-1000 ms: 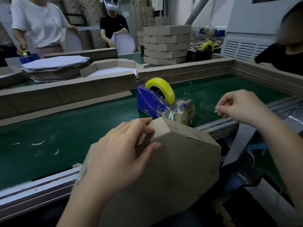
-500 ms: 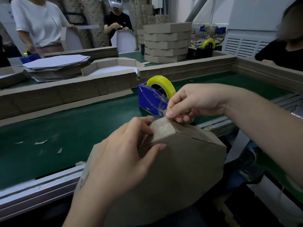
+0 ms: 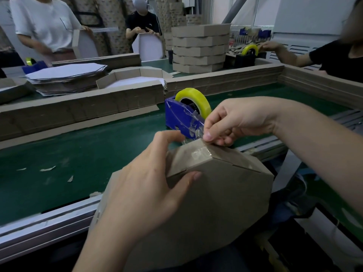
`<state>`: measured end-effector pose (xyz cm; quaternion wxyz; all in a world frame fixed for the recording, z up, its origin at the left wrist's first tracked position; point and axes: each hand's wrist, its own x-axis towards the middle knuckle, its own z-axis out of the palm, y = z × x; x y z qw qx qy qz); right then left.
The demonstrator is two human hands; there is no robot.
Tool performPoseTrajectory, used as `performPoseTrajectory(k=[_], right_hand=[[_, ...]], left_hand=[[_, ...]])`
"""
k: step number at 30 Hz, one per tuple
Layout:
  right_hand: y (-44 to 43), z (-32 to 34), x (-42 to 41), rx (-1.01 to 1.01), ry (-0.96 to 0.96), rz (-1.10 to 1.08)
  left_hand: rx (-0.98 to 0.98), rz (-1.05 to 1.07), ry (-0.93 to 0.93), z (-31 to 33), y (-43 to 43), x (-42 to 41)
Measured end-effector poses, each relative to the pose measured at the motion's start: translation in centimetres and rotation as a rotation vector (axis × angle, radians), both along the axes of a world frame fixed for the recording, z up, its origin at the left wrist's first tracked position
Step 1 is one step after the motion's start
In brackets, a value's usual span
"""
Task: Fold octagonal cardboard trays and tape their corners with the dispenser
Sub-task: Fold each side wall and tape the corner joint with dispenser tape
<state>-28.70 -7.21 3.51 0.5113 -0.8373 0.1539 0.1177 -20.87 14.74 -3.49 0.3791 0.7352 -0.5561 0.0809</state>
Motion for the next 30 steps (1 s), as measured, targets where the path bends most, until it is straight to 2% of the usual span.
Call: performPoseTrajectory(k=[8,20,27,30], right_hand=[[-0.2,-0.2,0.0,0.0,-0.002,0.014],[-0.4,-0.4,-0.1,-0.005,0.104,0.016],[-0.4,-1.4,-0.5,-0.176,0.121,0.023],[-0.8,-2.1,-0.2,-0.396,0.103,-0.002]], left_hand=[[0.167,0.032,-0.118,0.3,0.0,0.1],[0.113,0.064,-0.198,0.1,-0.1,-0.1],[0.131,0.067,-0.235,0.0,-0.1,-0.1],[0.101,0.044,-0.203,-0.2,0.1,0.2]])
